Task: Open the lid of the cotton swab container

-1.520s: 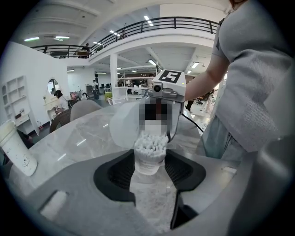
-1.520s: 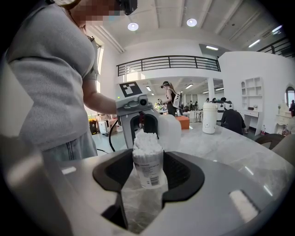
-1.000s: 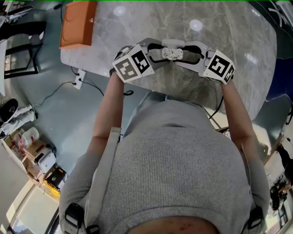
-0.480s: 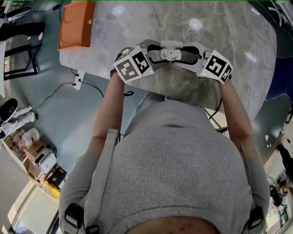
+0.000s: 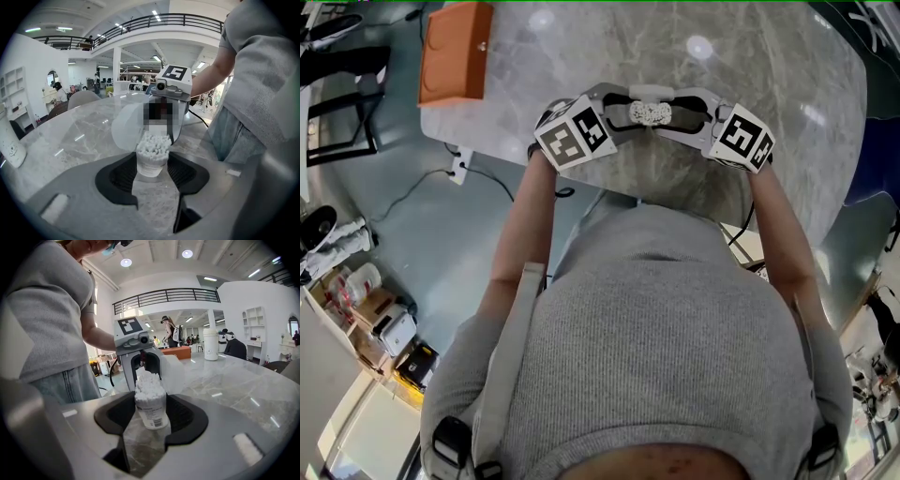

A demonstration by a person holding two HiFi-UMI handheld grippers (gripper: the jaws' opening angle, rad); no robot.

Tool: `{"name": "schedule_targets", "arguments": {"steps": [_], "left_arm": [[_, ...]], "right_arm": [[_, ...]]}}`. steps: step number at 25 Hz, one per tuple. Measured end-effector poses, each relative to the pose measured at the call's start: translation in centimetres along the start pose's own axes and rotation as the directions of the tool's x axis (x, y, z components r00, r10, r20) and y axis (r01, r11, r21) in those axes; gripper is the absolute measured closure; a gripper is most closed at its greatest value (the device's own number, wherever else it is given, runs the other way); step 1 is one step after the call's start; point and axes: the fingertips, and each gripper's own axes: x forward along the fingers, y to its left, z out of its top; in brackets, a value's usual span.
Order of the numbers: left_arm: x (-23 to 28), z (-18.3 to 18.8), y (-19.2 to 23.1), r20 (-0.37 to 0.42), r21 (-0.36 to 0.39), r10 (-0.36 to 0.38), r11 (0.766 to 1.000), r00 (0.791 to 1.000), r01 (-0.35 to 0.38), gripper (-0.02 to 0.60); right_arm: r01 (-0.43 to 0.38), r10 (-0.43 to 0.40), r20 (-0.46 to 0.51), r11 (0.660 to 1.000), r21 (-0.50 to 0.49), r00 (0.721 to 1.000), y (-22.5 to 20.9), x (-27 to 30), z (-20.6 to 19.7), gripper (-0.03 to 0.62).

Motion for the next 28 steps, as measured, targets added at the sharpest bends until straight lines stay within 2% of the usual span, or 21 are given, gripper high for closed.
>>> {"name": "schedule_targets", "arguments": {"steps": [11, 16, 19, 23, 28], "left_arm": [[0.3, -0.1, 0.1, 0.006, -0.004, -0.008, 1.000, 1.000, 0.008, 0.374], [0.3, 0.1, 0.3, 0.035, -0.067, -0.001, 0.998, 0.999, 0.004, 0.365], [0.1, -0.3, 0.5, 0.062, -0.108, 0.022, 0.994, 0.998, -0.015, 0.351], [-0.2, -0.7, 0.2, 0.086, -0.116, 0.055, 0.992, 0.995, -0.045, 0.348], [-1.7, -0.4, 0.5, 0.161, -0.126, 0.162, 0.982, 0.973, -0.143, 0.348]], "right_arm": [[0.010, -0.010, 0.015, 1.000, 0.011, 1.000, -0.2, -0.1, -0.3, 0.388], [0.030, -0.030, 0.010, 0.999, 0.020, 1.000, -0.3, 0.0, -0.3, 0.385], [0.056, -0.056, -0.010, 0.998, 0.021, 0.998, -0.3, 0.2, -0.7, 0.376], [0.102, -0.102, 0.015, 0.994, 0.032, 0.995, -0.3, -0.5, -0.6, 0.358], [0.175, -0.179, 0.061, 0.983, 0.062, 0.982, -0.4, -1.9, -0.3, 0.355]]}}
